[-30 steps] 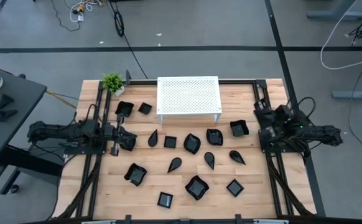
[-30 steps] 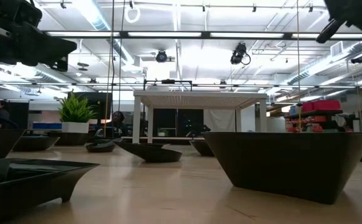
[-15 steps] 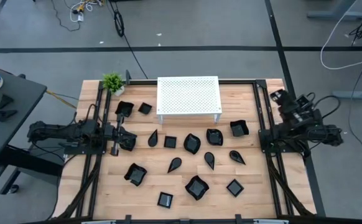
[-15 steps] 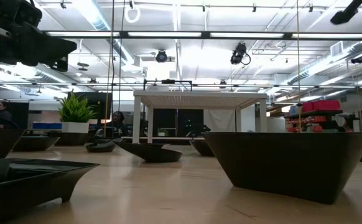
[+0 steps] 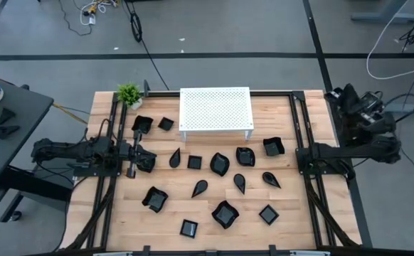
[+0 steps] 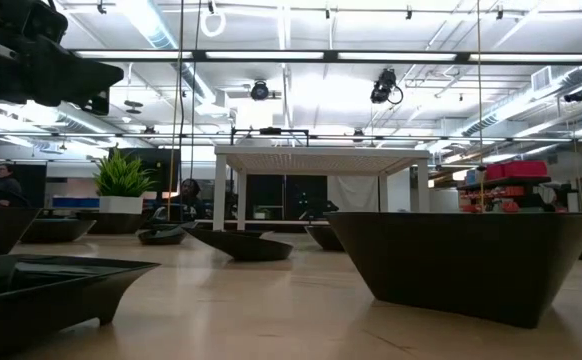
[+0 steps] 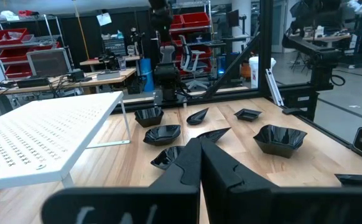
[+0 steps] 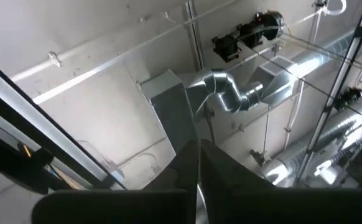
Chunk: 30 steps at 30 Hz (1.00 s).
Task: Pick & Place Mini shaped plates
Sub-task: Put the distorted square plate on the shelf
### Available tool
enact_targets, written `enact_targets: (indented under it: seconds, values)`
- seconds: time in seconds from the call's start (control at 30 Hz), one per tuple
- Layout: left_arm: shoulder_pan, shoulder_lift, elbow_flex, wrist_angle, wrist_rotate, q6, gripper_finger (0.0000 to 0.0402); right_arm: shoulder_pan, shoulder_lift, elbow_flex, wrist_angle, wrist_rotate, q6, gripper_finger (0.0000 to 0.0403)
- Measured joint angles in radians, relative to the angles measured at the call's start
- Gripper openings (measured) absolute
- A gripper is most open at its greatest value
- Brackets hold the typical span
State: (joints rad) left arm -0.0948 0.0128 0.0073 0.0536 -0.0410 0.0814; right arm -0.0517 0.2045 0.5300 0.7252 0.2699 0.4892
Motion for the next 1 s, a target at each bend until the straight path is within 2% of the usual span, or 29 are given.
enact_targets:
  seconds: [0.23,0.6,0.8,1.0]
  values:
    - [0.000,0.000,0.000,0.000,0.000,0.000,0.0003,0.000,0.107,0.222,-0.257,-0.065,0.008,0.0020]
    - [0.000,0.000,0.000,0.000,0.000,0.000,0.0003,0.000,0.262,0.540,-0.534,-0.143,-0.008,0.0020]
    - [0.000,0.000,0.000,0.000,0.000,0.000,0.0003,0.000,0.321,0.671,-0.694,-0.181,-0.027,0.0020]
    - [0.000,0.000,0.000,0.000,0.000,0.000,0.0003,0.000,0.366,0.790,-0.942,-0.184,-0.097,0.0020]
